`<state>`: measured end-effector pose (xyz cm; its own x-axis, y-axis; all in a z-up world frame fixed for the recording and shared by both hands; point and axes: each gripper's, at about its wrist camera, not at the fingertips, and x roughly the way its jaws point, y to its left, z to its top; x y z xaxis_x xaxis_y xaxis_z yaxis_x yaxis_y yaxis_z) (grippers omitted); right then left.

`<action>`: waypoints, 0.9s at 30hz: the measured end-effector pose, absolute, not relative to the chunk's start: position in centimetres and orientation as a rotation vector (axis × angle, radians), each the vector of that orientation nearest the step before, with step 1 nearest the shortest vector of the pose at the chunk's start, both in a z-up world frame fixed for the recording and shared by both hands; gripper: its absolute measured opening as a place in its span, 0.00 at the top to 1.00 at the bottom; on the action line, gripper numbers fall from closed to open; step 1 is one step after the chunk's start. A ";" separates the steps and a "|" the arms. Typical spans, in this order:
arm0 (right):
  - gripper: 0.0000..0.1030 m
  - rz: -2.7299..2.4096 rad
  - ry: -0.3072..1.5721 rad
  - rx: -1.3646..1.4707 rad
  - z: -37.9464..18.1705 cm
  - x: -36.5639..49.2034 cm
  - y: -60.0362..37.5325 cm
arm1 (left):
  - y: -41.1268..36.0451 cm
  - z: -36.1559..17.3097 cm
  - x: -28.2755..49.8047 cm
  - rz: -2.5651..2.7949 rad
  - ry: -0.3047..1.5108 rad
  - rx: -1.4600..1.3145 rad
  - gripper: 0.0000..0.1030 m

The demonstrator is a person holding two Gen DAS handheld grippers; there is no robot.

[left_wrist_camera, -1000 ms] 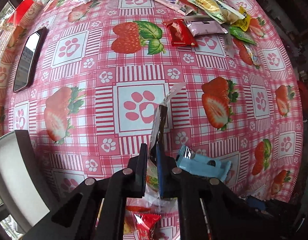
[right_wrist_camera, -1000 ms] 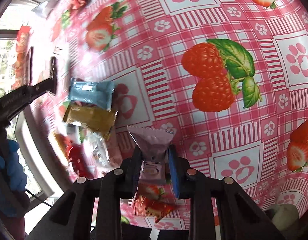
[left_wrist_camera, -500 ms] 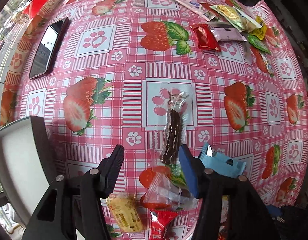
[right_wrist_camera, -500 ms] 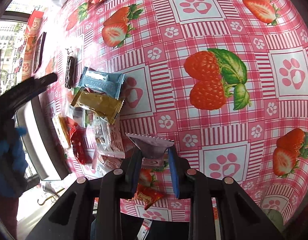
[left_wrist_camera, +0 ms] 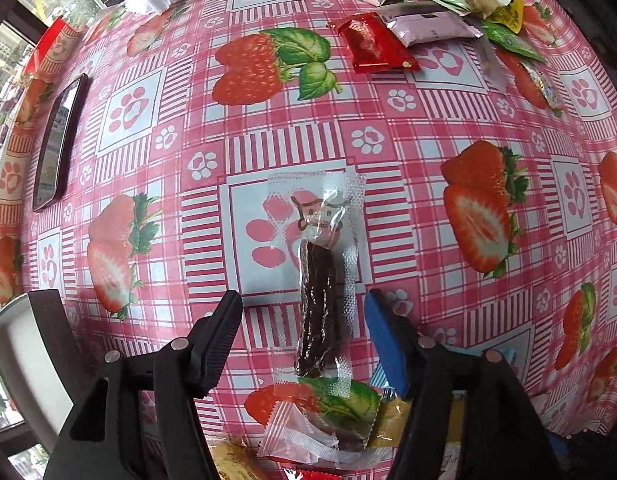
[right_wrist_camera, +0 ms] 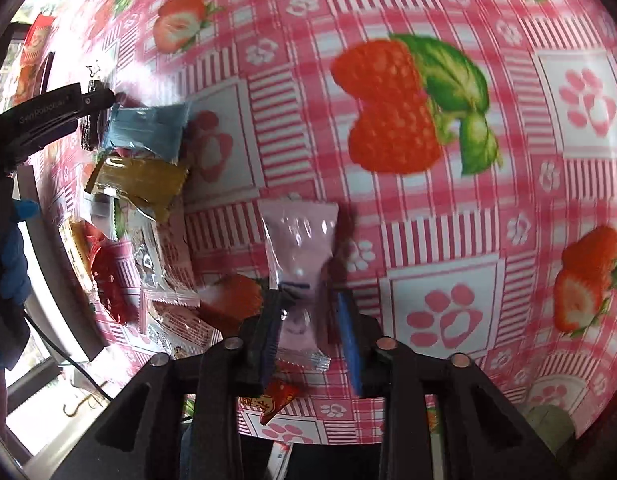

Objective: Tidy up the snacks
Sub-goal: 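Carry both snacks to the white tray and open both tools to release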

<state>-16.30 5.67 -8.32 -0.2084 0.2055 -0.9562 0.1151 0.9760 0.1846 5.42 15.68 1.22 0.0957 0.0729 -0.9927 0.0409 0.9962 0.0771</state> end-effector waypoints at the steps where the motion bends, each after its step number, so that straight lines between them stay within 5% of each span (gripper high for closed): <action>1: 0.23 0.066 1.779 0.215 -8.4 -16.5 5.7 | 15.7 1.1 5.4 0.028 1.473 0.094 0.31; 4: 0.23 0.068 1.762 0.173 -8.4 -16.9 6.2 | 16.1 0.9 5.4 0.043 1.470 0.073 0.24; 7: 0.34 0.052 1.773 0.077 -8.8 -17.1 7.4 | 16.9 0.9 5.3 0.044 1.477 0.024 0.23; 8: 0.44 0.032 1.770 0.014 -8.6 -17.3 7.8 | 17.0 0.9 5.3 0.031 1.479 0.005 0.31; 9: 0.53 0.034 1.760 -0.016 -8.3 -17.5 8.1 | 17.0 1.1 5.3 0.010 1.476 -0.008 0.48; 10: 0.77 0.055 1.745 -0.033 -7.8 -17.6 8.2 | 17.0 1.3 5.4 0.001 1.471 0.003 0.57; 14: 0.77 0.092 1.745 -0.004 -6.8 -17.6 7.8 | 17.3 2.4 5.0 -0.041 1.489 -0.070 0.64; 27: 0.77 0.321 1.658 0.183 2.0 -13.6 6.0 | 21.5 13.7 -2.6 -0.024 1.340 -0.120 0.64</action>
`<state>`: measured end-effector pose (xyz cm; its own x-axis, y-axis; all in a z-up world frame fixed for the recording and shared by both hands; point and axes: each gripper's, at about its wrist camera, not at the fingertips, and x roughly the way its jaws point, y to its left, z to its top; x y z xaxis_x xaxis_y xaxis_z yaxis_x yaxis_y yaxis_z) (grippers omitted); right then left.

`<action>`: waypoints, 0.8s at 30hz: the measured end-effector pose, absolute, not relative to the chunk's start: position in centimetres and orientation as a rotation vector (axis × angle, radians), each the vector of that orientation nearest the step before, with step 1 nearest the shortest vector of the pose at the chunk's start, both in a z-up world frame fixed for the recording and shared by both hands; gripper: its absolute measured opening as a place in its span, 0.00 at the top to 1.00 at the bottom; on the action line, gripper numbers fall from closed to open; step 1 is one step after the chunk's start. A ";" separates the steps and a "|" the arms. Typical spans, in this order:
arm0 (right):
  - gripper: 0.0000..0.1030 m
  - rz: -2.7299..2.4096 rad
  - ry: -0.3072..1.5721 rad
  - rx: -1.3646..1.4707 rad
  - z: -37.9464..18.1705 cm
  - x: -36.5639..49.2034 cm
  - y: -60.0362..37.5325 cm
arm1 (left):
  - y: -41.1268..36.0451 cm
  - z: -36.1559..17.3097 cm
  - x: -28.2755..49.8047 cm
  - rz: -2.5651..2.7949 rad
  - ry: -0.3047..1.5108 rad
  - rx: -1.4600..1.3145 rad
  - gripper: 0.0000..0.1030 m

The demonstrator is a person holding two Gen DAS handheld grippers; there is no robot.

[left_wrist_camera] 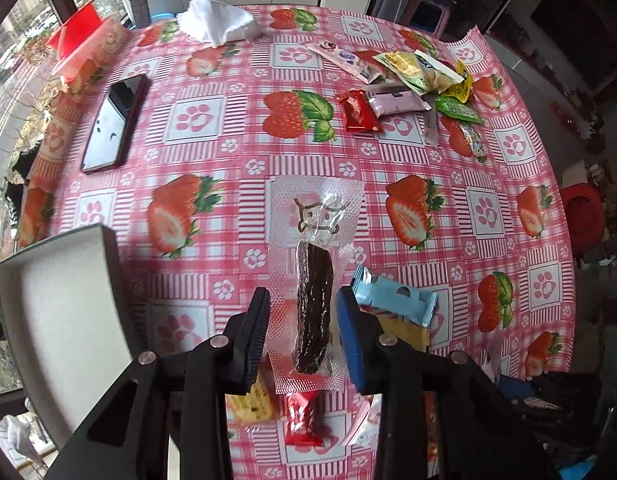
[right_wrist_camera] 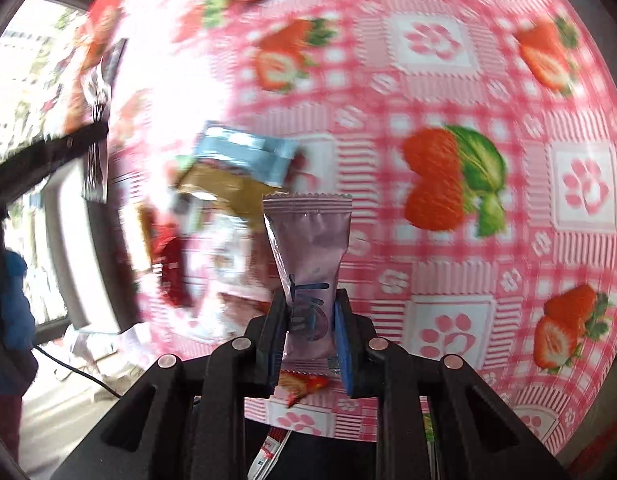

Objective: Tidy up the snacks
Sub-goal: 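Carry both snacks to the white tray and open both tools to release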

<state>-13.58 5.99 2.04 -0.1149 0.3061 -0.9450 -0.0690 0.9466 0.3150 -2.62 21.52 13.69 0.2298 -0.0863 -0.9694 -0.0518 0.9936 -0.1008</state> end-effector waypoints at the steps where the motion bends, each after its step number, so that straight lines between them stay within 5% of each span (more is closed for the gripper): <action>1: 0.77 0.348 1.652 0.176 2.5 -13.4 6.8 | 22.3 14.3 -3.4 -0.005 1.331 -0.128 0.64; 10: 0.77 0.691 1.615 0.051 6.2 -12.3 21.2 | 33.4 14.7 -12.1 0.219 1.362 -0.231 0.64; 21: 0.77 0.795 1.706 -0.034 3.7 -12.3 36.7 | 42.3 10.4 -16.0 0.276 1.478 -0.260 0.56; 22: 0.69 0.784 1.737 -0.058 2.9 -12.3 37.4 | 42.2 9.9 -16.1 0.261 1.489 -0.264 0.55; 23: 0.36 0.766 1.761 -0.089 2.0 -12.4 37.7 | 42.2 9.2 -16.3 0.234 1.508 -0.272 0.50; 24: 0.18 0.741 1.769 -0.124 1.6 -12.5 37.8 | 42.1 8.7 -16.5 0.215 1.524 -0.279 0.42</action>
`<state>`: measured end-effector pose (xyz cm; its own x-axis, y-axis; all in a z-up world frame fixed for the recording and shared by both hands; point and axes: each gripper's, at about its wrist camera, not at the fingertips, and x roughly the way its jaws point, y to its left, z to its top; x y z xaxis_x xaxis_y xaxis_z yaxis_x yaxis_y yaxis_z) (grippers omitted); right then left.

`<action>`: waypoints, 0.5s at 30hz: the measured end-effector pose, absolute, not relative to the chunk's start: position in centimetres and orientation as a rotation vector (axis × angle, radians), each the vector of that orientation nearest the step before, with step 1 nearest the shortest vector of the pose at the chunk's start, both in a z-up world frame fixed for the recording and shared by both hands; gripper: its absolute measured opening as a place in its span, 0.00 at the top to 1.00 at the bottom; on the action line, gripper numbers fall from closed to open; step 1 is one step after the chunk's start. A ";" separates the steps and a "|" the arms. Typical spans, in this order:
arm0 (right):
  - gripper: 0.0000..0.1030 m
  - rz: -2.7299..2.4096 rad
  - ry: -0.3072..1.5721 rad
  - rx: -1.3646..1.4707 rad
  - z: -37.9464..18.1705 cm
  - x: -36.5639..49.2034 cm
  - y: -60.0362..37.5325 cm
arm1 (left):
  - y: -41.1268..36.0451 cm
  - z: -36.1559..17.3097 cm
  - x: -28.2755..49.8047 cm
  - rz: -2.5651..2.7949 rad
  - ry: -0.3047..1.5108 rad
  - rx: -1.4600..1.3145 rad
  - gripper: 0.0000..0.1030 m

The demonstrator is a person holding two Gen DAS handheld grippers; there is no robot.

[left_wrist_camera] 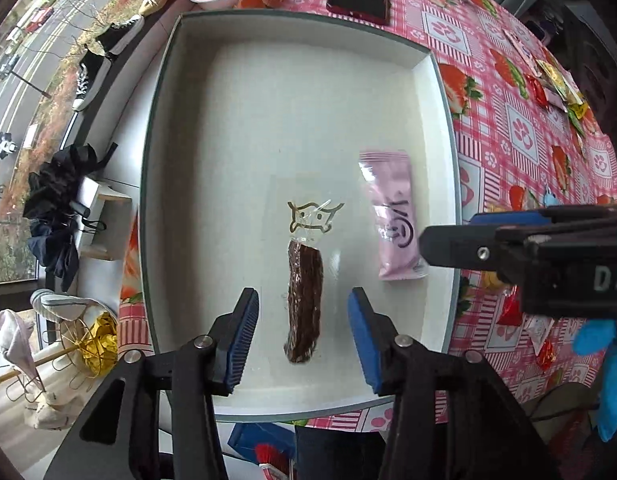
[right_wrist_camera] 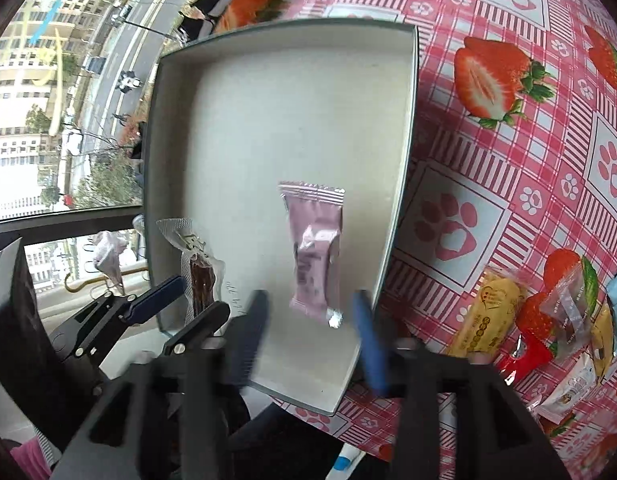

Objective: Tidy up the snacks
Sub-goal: 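Carry both snacks to the white tray and open both tools to release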

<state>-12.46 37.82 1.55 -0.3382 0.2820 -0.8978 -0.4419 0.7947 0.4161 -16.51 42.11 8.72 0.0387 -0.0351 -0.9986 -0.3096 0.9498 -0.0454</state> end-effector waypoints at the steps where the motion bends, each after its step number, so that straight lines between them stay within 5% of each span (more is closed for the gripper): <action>1: 0.05 0.717 1.766 -0.156 1.3 -12.6 37.8 | 42.1 8.2 -16.6 0.197 1.539 -0.285 0.38; 8: 0.05 0.527 1.935 -0.240 -3.3 -12.3 35.0 | 41.8 4.0 -17.5 0.160 1.660 -0.229 0.34; 15: 0.05 0.449 1.949 -0.271 -2.9 -12.1 32.0 | 43.3 3.0 -17.3 0.106 1.674 -0.036 0.17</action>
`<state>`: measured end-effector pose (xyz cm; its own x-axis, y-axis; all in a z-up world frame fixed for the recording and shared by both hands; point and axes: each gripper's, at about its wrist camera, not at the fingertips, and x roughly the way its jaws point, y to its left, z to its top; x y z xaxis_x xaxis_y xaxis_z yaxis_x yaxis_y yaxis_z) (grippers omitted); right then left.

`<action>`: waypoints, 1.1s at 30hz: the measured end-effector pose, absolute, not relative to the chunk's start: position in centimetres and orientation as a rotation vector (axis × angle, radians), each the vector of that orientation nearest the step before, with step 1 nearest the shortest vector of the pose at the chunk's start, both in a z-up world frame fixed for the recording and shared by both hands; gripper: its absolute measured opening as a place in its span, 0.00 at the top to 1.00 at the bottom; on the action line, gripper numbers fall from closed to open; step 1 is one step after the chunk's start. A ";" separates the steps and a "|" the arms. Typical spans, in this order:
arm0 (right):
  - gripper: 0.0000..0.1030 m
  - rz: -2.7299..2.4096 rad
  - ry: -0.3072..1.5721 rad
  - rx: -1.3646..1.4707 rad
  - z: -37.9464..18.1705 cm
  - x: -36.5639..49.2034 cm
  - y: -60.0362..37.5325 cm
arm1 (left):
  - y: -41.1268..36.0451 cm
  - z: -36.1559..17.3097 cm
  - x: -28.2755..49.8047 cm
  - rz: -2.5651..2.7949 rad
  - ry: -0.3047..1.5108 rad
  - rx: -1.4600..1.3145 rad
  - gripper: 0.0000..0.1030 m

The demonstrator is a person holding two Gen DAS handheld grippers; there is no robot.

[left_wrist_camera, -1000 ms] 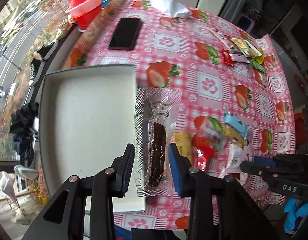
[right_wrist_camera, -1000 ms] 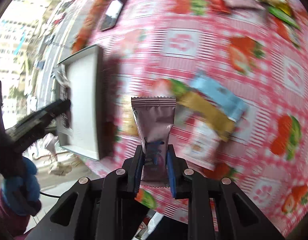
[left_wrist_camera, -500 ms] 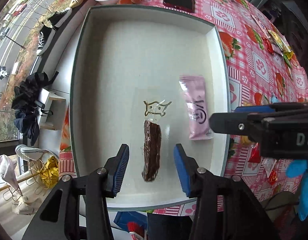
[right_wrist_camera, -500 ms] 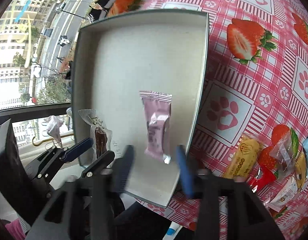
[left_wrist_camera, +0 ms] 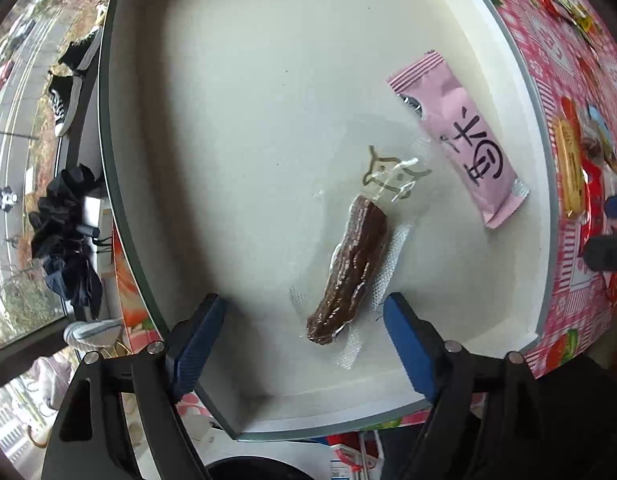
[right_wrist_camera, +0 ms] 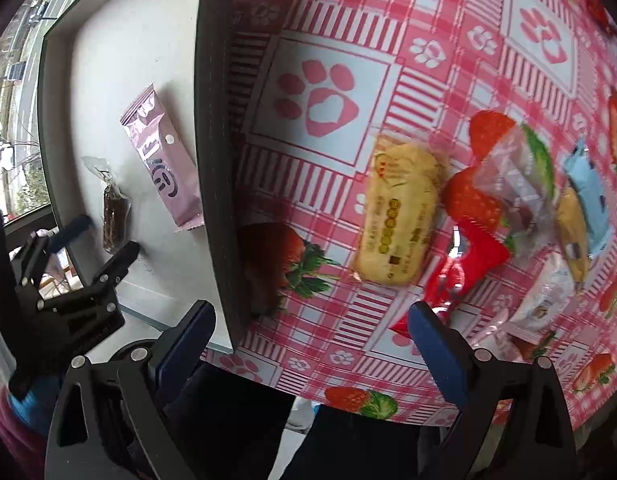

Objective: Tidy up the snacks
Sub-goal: 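Carry both snacks to the white tray and open both tools to release, then grasp the yellow cake packet with the left tool while the right tool grasps a red candy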

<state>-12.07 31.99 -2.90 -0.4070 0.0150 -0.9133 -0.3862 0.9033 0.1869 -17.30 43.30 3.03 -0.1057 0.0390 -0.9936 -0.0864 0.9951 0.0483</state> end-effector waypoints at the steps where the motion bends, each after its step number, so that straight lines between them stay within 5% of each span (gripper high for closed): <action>1: 0.05 0.449 1.930 -0.290 -2.6 -11.7 32.6 | 43.4 3.0 -17.4 0.094 1.681 -0.038 0.17; 12: 0.01 0.422 1.712 -0.712 -4.3 -12.2 40.9 | 39.8 3.6 -18.9 0.074 1.661 -0.120 0.17; 16: 0.01 0.351 1.776 -0.822 -6.5 -13.7 38.3 | 40.2 3.1 -19.1 0.069 1.659 -0.136 0.20; 33: 0.01 0.452 1.722 -0.460 0.1 -11.0 33.8 | 42.9 7.2 -15.3 0.034 1.553 -0.079 0.18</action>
<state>-11.02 33.82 0.13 -0.1853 -0.0590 -0.9809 -0.5334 0.8444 0.0499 -15.28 42.92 7.22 0.0180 -0.0279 -0.9995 -0.0721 0.9970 -0.0291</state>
